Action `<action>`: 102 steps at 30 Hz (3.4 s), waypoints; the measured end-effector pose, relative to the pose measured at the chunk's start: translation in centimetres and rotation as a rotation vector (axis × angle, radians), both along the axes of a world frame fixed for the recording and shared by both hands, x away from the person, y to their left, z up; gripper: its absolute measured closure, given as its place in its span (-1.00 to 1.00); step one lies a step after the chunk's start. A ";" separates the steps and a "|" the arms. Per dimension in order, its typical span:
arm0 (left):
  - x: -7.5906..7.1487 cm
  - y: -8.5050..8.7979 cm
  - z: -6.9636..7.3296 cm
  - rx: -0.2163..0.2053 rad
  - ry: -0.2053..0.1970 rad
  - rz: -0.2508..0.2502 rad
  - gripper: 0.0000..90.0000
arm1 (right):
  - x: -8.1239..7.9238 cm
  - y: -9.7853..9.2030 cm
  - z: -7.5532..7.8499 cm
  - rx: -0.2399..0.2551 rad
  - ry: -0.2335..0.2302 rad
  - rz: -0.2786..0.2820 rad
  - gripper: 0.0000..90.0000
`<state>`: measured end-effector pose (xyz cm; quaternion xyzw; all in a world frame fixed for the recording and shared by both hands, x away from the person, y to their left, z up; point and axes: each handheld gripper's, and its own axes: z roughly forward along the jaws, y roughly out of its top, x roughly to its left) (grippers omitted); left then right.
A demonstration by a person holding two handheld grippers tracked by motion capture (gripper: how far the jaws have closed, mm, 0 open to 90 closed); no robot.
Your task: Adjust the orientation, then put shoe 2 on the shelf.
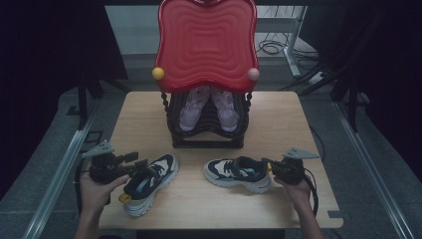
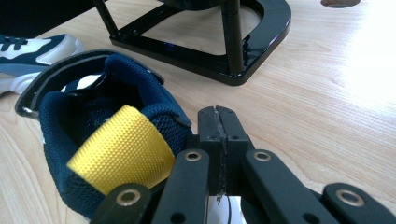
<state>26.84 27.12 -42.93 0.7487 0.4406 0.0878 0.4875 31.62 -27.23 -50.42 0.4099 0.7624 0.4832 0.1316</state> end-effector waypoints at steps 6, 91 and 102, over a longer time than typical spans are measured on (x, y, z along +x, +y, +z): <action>0.1 0.0 -0.1 0.001 0.004 -0.001 -0.04 | -0.7 0.0 0.1 -0.009 -0.002 0.017 1.00; -0.7 -0.1 -0.1 0.020 0.003 0.013 -0.05 | -5.3 2.4 5.8 0.043 -0.153 0.067 0.50; -1.5 1.6 -1.3 0.030 0.041 0.035 -0.06 | -3.6 2.4 5.6 0.040 -0.118 0.067 0.17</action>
